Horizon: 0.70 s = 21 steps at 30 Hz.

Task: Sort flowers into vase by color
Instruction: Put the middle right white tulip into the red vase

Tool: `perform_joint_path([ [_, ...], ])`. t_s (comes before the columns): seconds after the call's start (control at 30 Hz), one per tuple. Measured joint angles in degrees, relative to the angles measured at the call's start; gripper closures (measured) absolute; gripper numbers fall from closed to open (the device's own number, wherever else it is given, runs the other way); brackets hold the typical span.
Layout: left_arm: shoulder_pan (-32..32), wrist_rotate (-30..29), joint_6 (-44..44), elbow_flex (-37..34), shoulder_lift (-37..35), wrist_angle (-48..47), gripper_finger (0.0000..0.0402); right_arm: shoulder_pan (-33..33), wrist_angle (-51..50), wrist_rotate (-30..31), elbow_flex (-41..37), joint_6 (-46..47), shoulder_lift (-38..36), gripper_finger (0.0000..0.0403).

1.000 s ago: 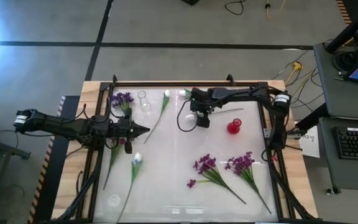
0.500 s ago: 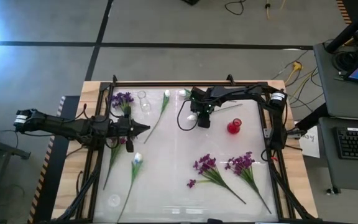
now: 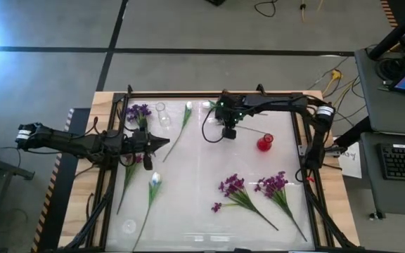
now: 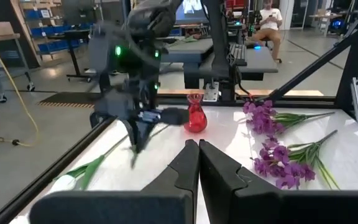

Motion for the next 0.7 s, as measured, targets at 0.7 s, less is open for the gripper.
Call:
perform_joint_path([
  [0.7,0.0,-0.08,-0.24,-0.02,0.27,3.75,0.0402,6.49,48.37,-0.58,-15.05,5.17,-29.71,0.039],
])
